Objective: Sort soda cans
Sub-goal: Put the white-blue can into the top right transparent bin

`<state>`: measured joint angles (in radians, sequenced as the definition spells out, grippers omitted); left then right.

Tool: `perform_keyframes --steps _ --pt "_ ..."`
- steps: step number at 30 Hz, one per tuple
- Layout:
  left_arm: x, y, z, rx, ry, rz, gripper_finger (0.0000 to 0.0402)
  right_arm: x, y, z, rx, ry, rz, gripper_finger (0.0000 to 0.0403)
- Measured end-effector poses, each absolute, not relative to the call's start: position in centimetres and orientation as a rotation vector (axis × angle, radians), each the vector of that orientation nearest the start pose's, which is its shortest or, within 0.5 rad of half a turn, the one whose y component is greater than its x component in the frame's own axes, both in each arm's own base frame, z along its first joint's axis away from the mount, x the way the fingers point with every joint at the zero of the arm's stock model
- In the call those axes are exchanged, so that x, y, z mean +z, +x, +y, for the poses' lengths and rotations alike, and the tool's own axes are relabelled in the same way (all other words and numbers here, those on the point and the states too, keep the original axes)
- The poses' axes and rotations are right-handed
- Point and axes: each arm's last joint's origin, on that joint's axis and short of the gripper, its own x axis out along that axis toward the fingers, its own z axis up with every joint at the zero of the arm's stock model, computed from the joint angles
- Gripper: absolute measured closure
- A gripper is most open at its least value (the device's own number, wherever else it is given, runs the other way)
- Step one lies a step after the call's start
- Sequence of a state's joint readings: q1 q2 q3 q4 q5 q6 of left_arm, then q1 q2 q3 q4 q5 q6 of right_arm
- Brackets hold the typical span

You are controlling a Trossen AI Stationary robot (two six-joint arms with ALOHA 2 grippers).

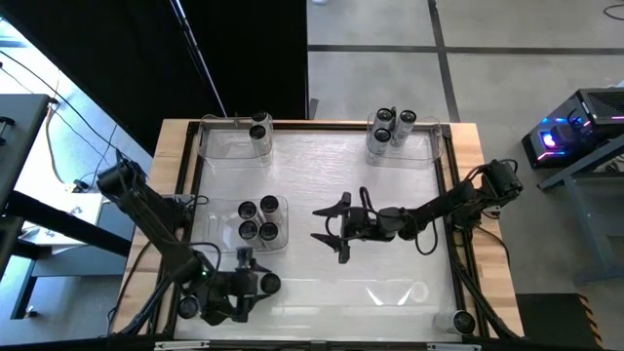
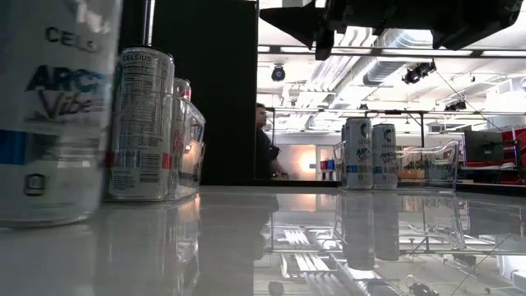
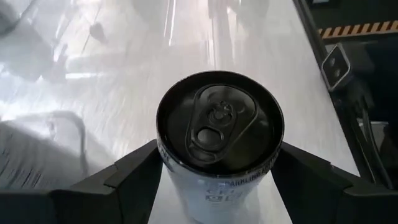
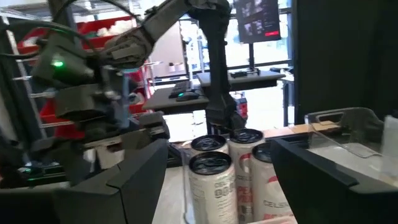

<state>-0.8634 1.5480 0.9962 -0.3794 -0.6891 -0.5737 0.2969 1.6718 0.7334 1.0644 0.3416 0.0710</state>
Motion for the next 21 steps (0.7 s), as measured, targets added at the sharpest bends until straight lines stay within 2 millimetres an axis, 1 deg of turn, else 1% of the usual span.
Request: perform_keyframes --steps 4,9,17,21 --pt "21.0 22.9 -22.6 0.034 0.124 0.625 0.0133 21.5 32.2 9.0 -0.059 0.118 -0.116 0.0123" --pt "20.4 24.0 -22.8 0.049 0.15 0.579 0.0134 20.9 32.2 9.0 -0.055 0.171 -0.058 0.0123" --pt "20.1 24.7 -22.6 0.105 0.243 0.531 0.0135 19.2 32.1 9.5 0.007 0.242 0.121 0.0123" --pt "20.0 24.9 -22.2 0.136 0.221 0.526 0.0135 19.0 31.8 10.3 0.03 0.225 0.139 0.0123"
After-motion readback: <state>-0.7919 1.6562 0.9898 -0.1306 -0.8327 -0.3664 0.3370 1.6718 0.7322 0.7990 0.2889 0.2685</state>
